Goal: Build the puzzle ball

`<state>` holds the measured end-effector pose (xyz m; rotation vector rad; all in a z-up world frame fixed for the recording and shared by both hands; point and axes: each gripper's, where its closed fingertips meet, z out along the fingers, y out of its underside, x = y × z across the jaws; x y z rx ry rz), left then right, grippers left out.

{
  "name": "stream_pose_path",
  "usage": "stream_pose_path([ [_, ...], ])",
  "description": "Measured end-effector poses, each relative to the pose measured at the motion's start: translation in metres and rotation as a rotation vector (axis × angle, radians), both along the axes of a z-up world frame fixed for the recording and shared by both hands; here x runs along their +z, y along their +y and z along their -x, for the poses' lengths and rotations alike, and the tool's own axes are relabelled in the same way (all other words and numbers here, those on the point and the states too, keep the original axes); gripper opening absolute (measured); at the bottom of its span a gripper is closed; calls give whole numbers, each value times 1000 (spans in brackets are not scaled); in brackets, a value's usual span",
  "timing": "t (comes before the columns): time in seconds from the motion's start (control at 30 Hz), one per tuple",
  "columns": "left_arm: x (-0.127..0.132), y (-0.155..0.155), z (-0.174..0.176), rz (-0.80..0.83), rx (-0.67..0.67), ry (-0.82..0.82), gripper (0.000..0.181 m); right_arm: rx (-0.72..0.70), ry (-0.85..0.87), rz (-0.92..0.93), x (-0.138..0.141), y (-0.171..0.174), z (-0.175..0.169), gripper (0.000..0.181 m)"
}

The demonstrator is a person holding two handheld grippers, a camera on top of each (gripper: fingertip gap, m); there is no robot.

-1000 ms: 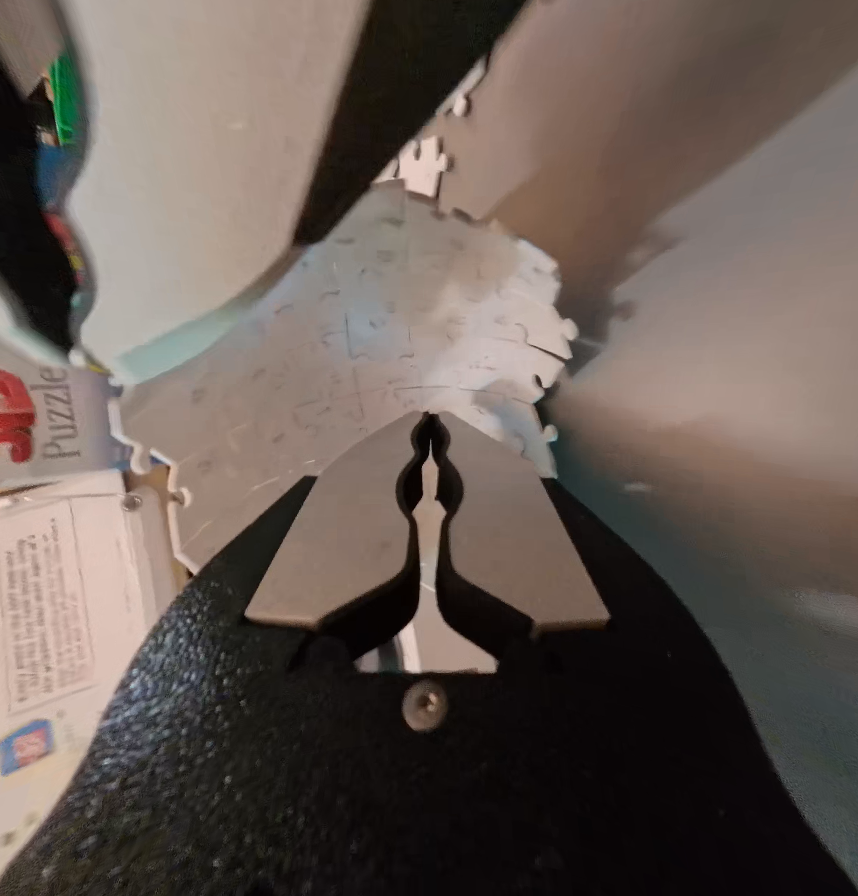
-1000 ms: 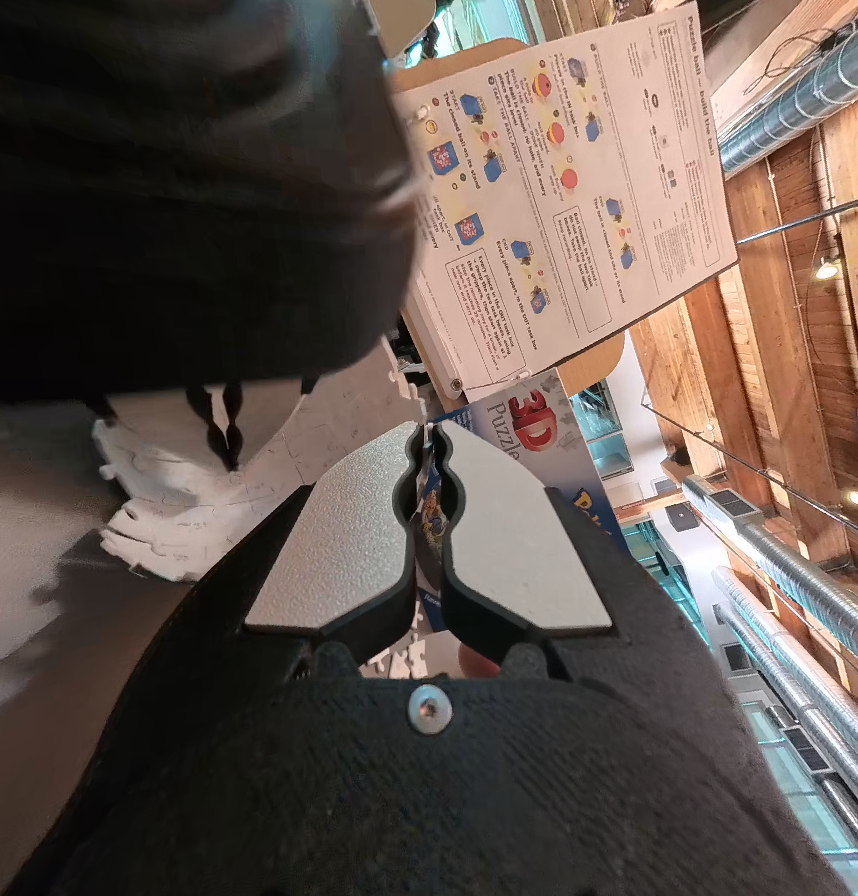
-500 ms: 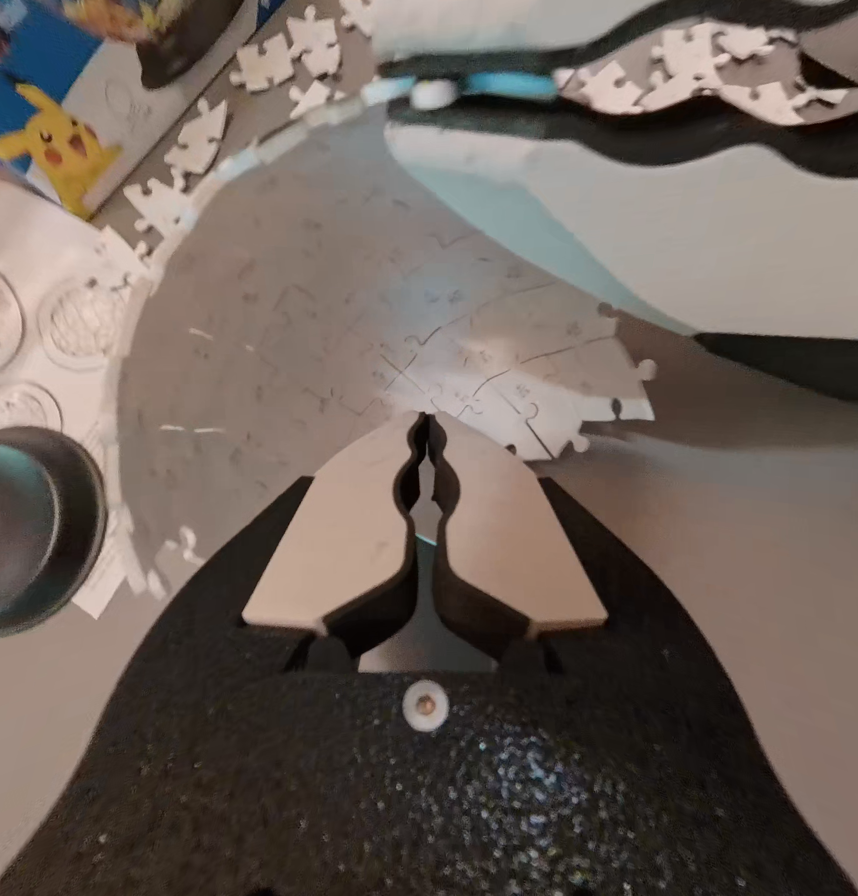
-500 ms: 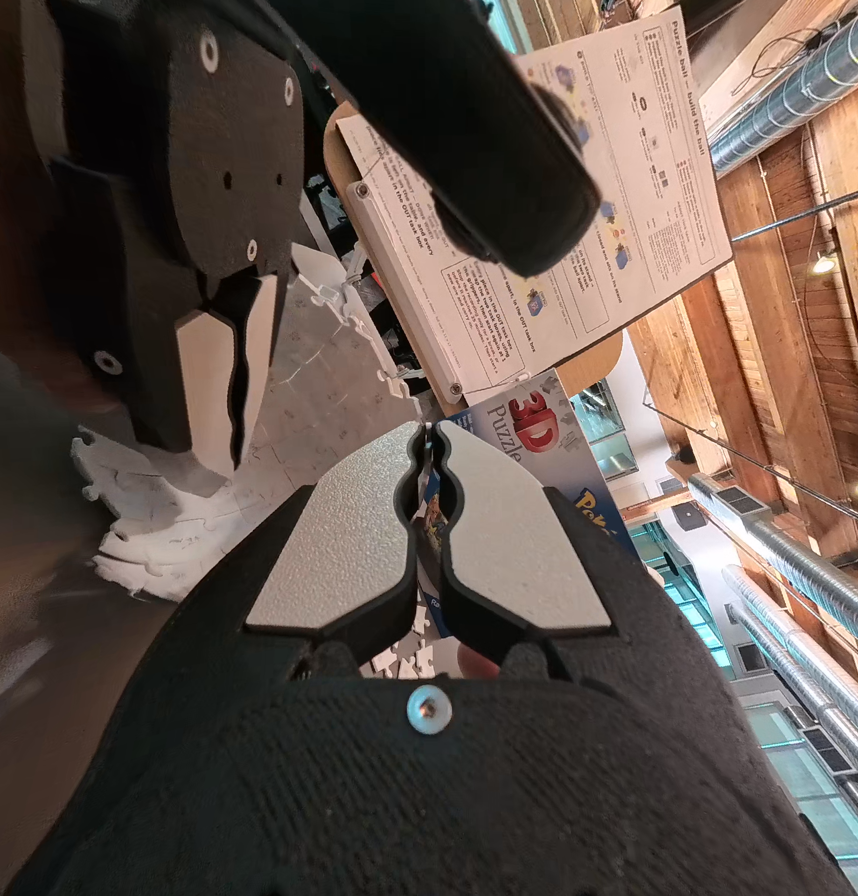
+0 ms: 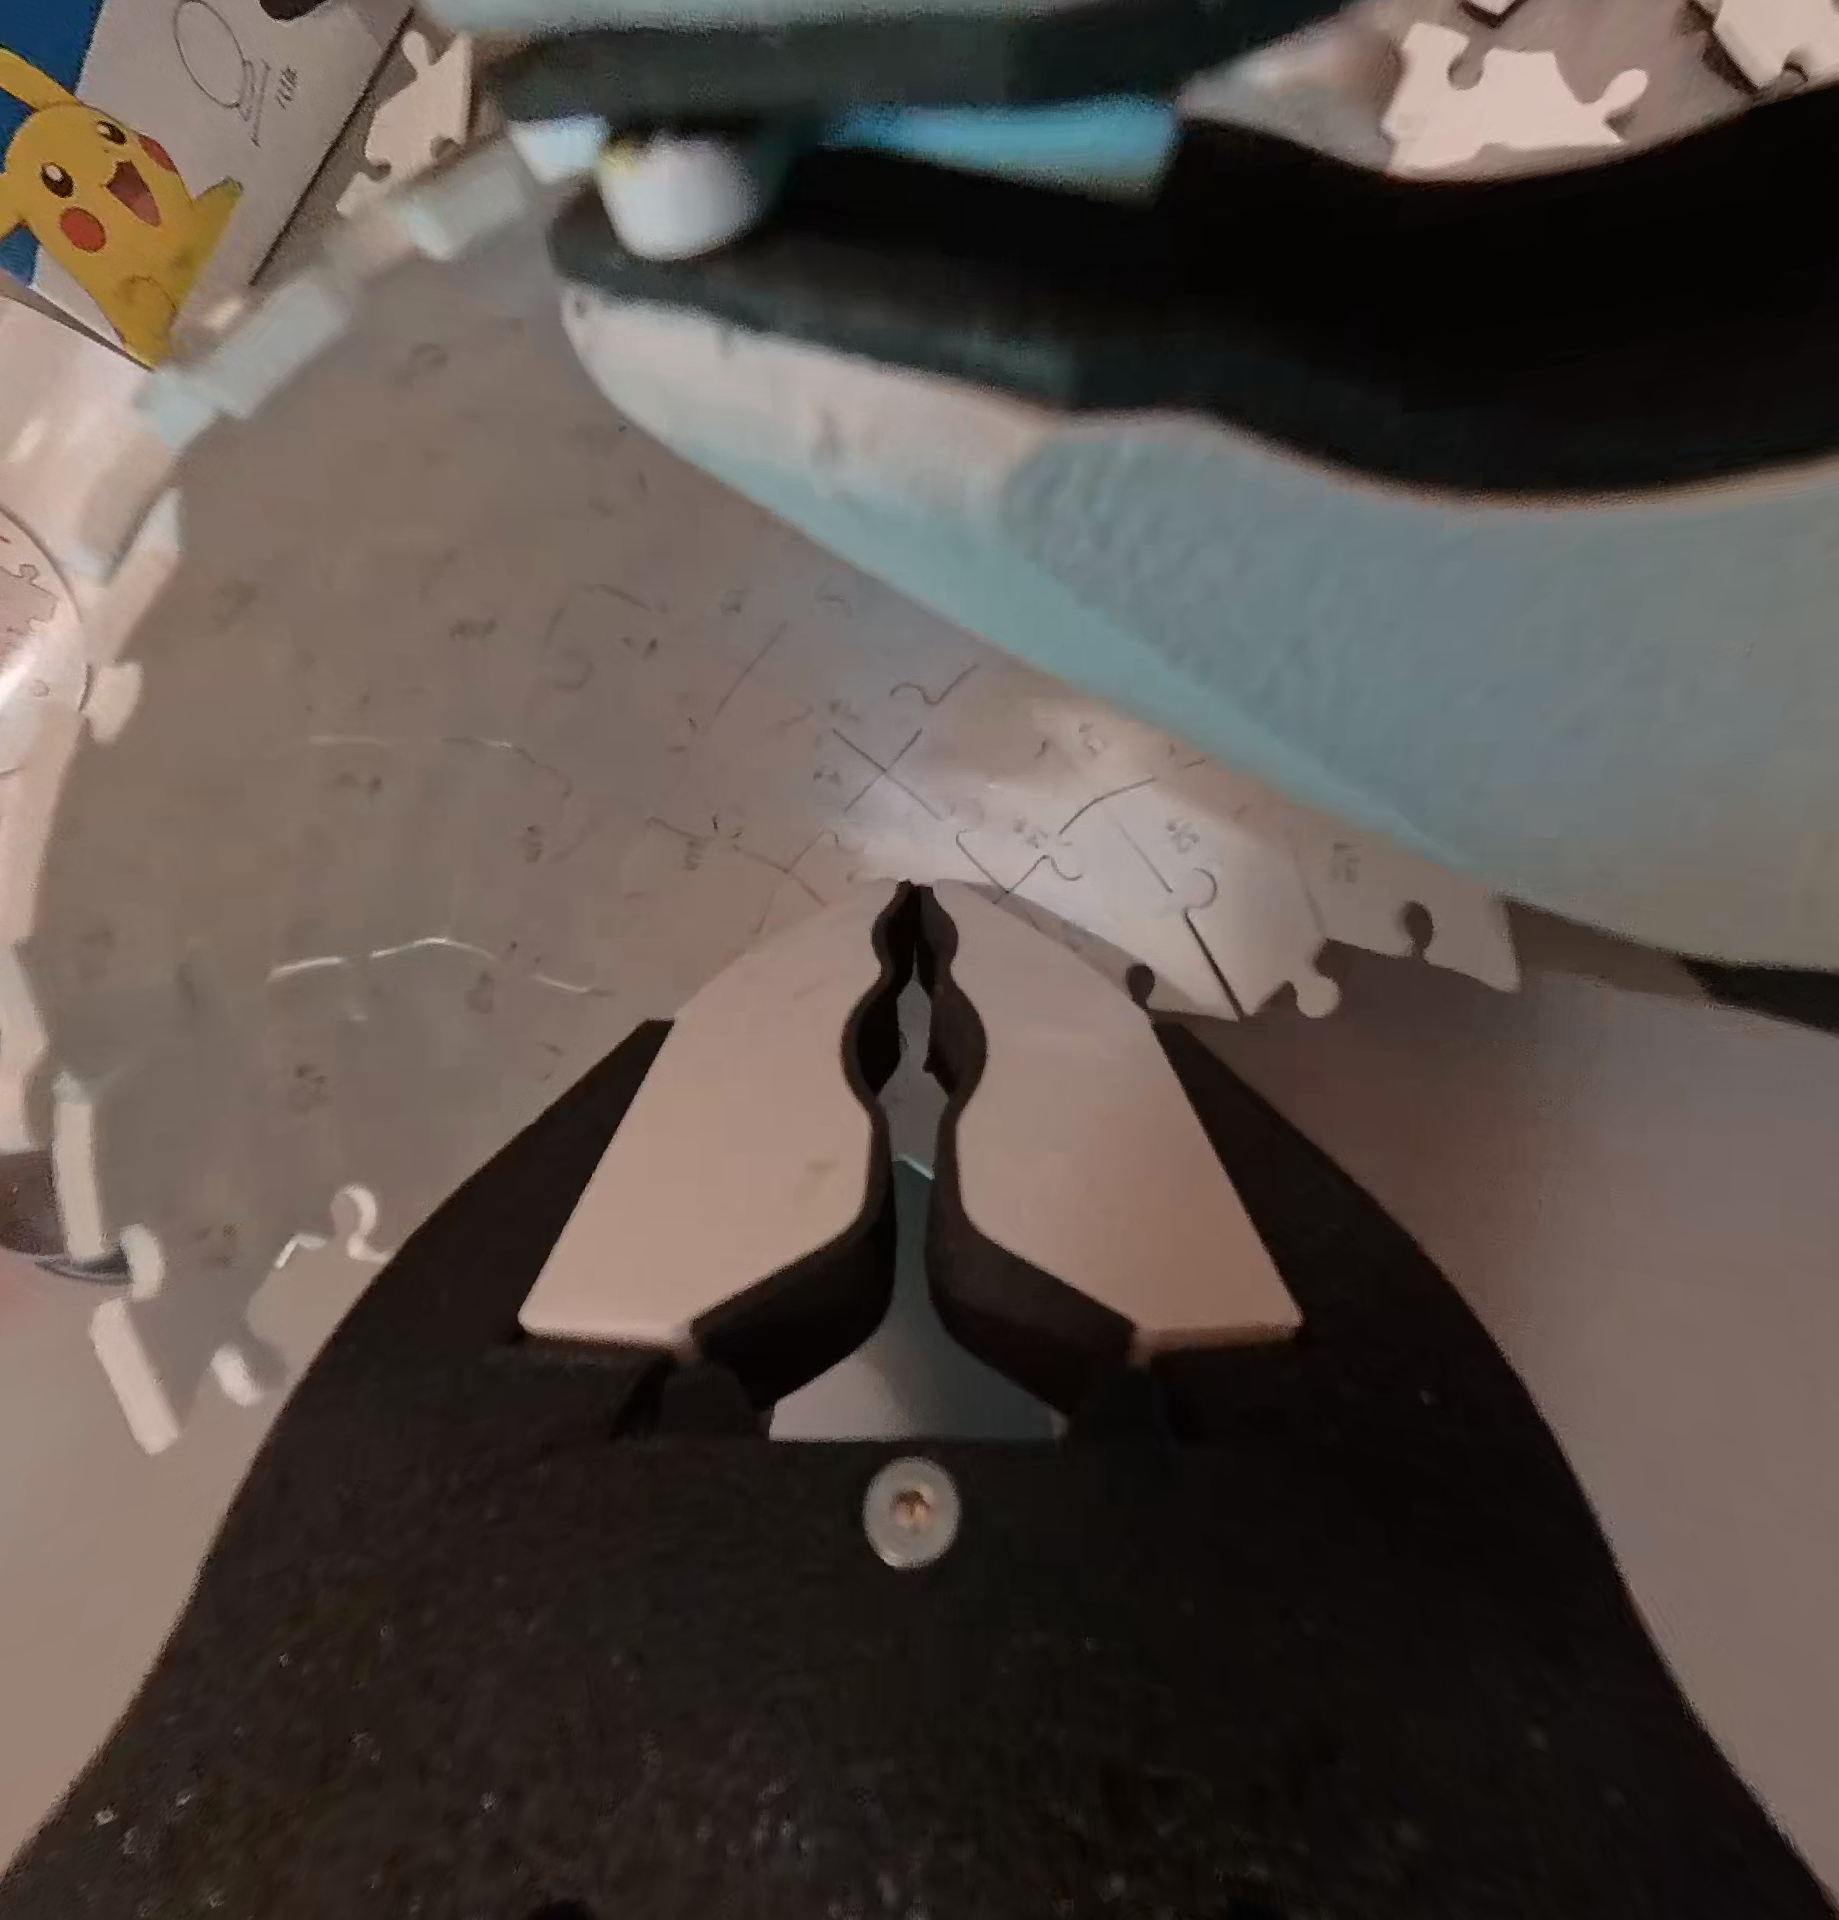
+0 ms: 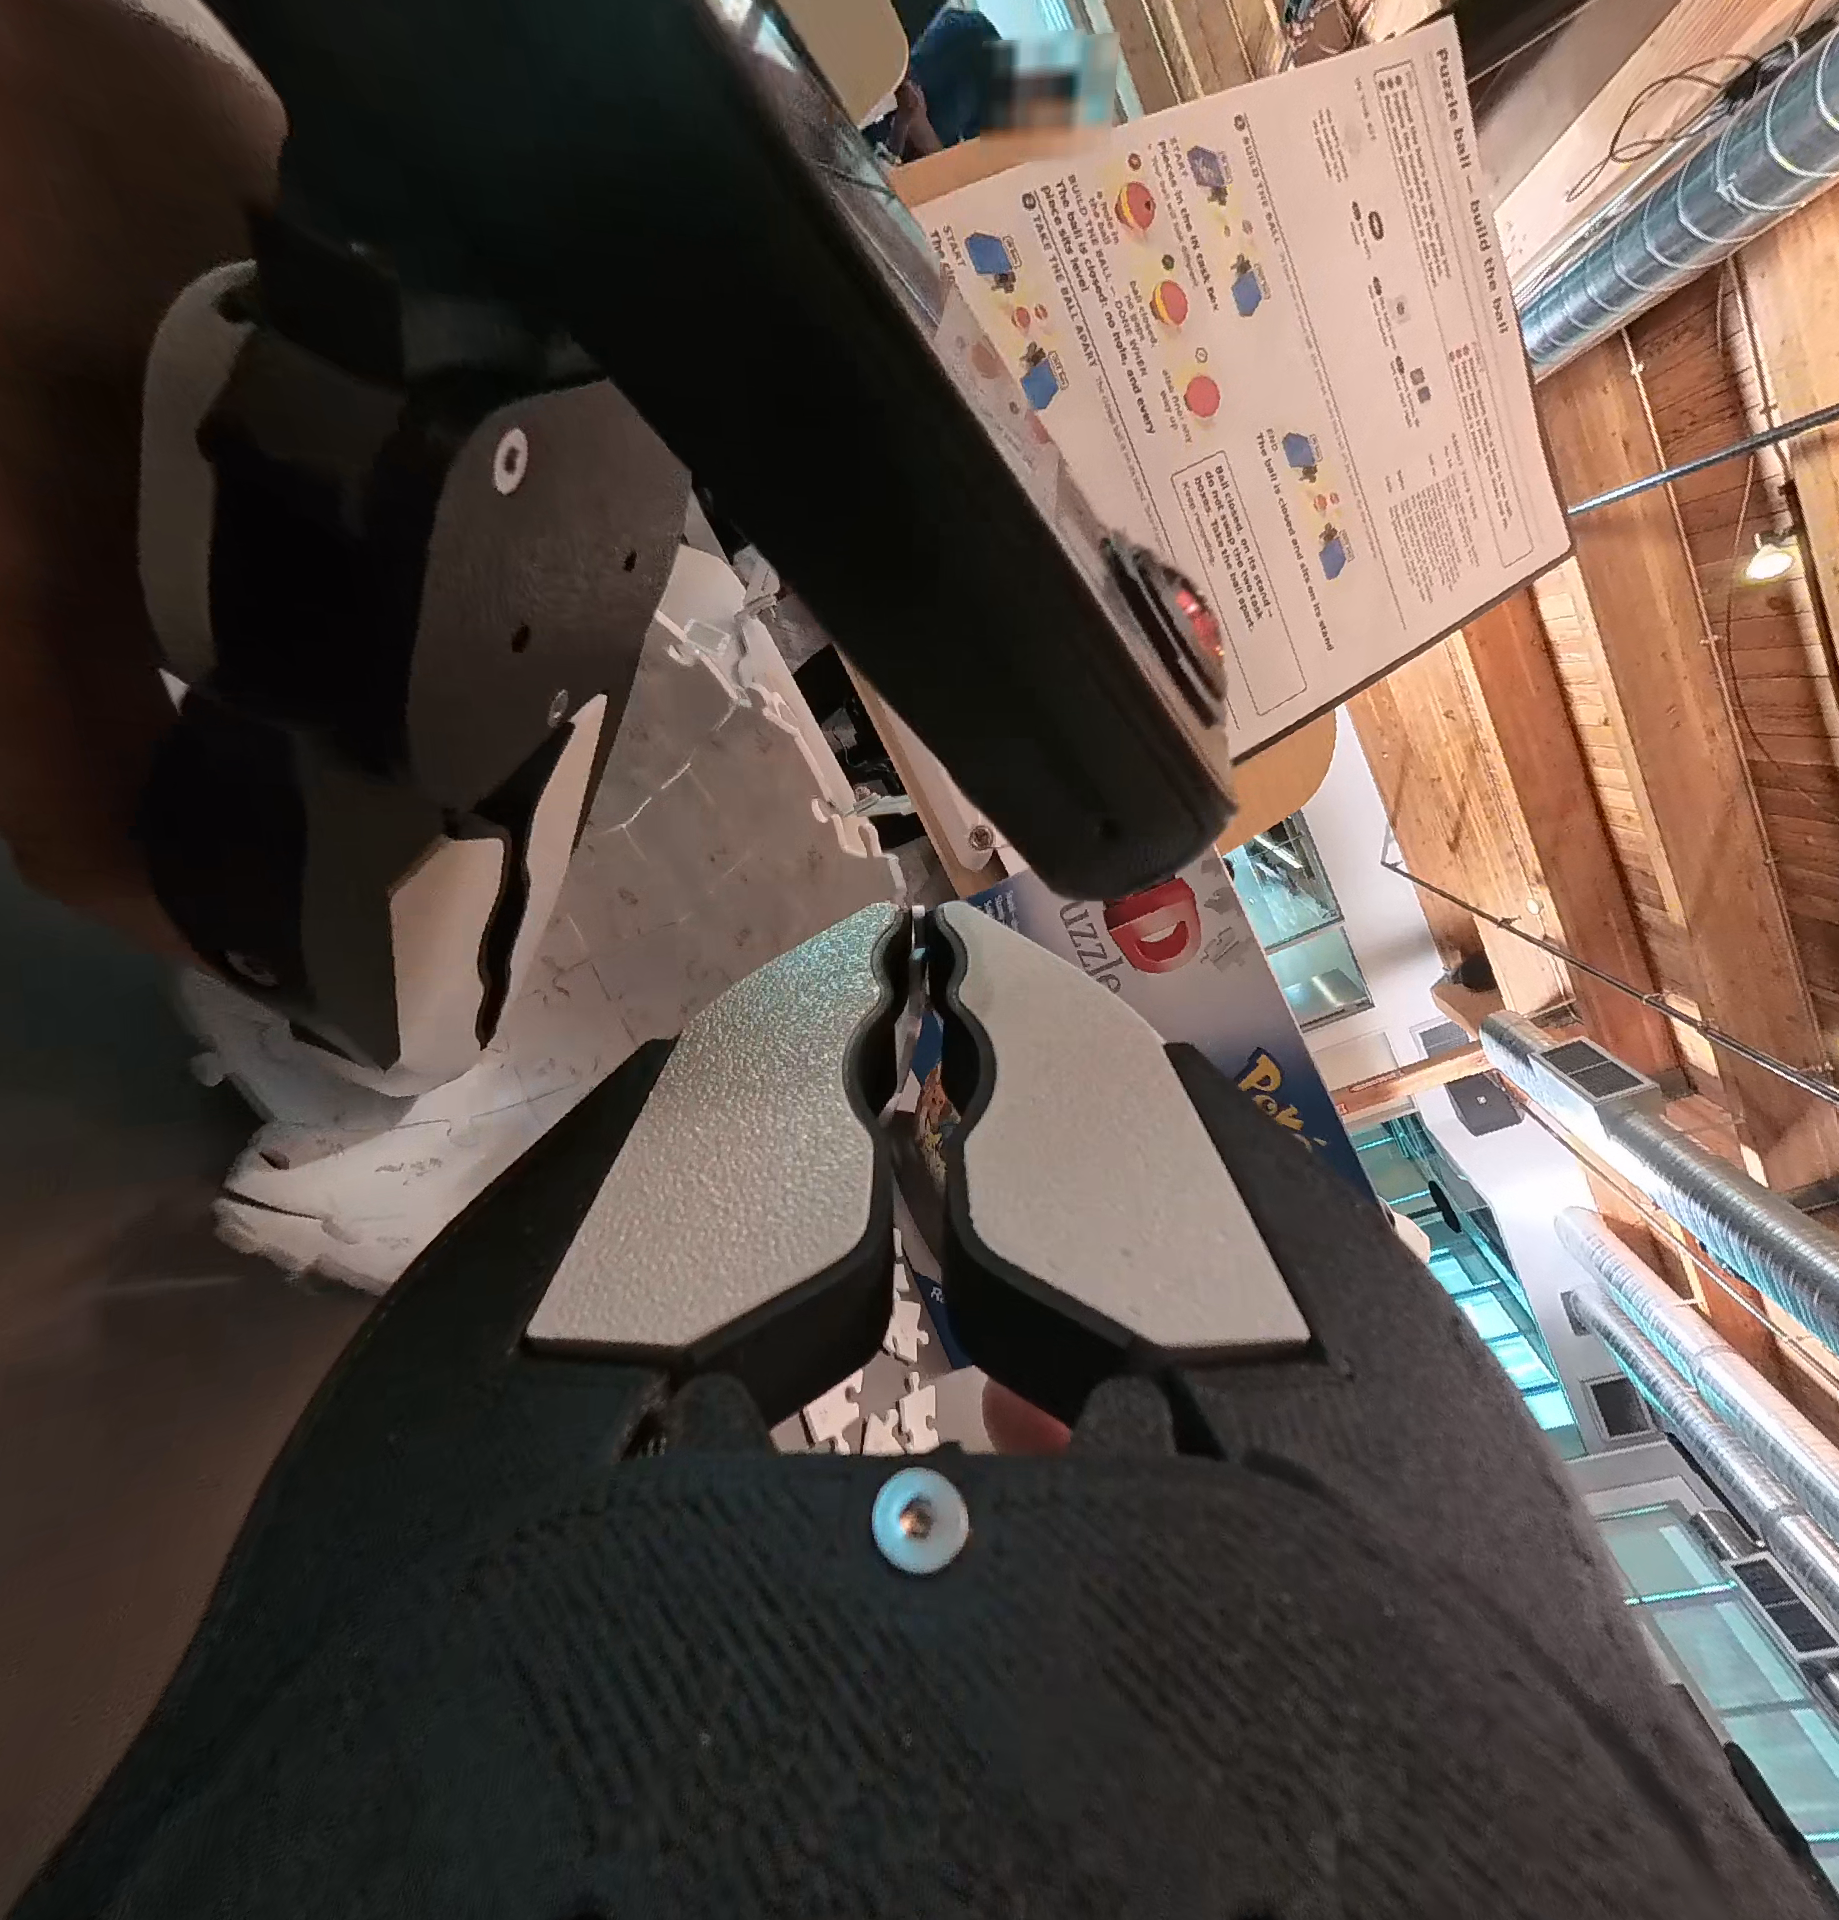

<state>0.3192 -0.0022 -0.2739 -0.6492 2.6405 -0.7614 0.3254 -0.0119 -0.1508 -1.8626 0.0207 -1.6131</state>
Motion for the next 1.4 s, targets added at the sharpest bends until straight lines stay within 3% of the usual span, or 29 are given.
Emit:
stream_pose_path([
  [0.37, 1, 1, 1, -22, -15, -4, 0, -4, 9, -12, -1, -1, -1, 3],
  [0.47, 24, 1, -1, 73, 22, -45, 0, -5, -4, 8, 0, 1, 0, 3],
  [0.57, 32, 12, -2, 47, 37, -51, 0, 0, -4, 3, 0, 3, 1, 3],
  [1.03, 6, 25, 3, -120, -12, -24, 0, 11, -9, -5, 0, 7, 3, 3],
  [1.4, 0, 19, 3, -87, -24, -40, 0, 21, 0, -31, 0, 8, 4, 4],
])
